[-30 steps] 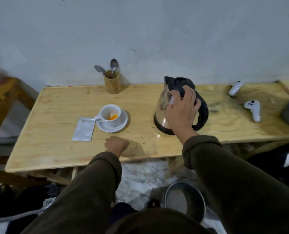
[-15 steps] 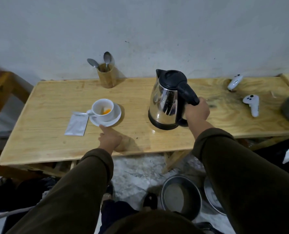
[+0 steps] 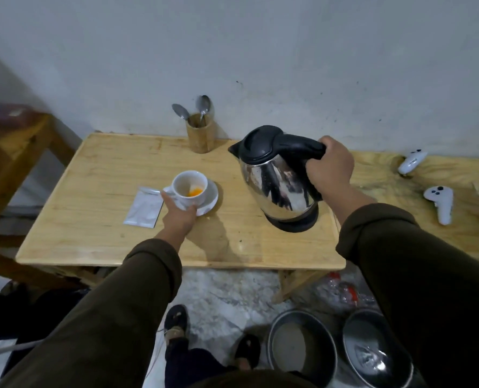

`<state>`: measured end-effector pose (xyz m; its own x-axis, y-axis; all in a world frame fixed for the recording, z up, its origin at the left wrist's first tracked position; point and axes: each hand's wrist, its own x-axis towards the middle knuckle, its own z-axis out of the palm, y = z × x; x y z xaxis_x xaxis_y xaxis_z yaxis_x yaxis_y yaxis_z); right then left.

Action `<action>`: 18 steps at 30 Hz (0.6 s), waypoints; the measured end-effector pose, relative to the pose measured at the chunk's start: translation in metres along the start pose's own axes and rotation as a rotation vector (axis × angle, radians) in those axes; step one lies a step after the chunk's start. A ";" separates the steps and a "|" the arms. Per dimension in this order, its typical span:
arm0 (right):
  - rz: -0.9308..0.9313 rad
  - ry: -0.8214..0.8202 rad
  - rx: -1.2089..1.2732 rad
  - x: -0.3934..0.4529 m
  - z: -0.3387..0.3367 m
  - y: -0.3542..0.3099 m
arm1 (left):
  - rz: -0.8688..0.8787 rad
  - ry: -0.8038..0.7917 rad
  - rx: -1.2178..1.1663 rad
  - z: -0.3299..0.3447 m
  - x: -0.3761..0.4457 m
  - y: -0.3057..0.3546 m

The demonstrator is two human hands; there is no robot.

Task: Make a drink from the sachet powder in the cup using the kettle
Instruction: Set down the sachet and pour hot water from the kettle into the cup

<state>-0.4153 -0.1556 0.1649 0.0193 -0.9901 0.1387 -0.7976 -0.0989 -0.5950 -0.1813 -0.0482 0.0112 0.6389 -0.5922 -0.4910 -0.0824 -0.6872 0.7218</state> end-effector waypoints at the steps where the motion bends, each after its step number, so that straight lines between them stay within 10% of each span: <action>1: -0.034 -0.026 -0.030 0.002 0.001 -0.005 | -0.002 -0.017 0.020 -0.003 0.002 0.002; 18: -0.202 -0.184 -0.252 0.008 0.039 -0.068 | -0.089 -0.110 0.031 -0.023 0.016 0.012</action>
<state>-0.3373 -0.1607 0.1755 0.2812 -0.9567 0.0754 -0.8898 -0.2893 -0.3530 -0.1542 -0.0557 0.0234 0.5570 -0.5697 -0.6043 -0.0533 -0.7507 0.6585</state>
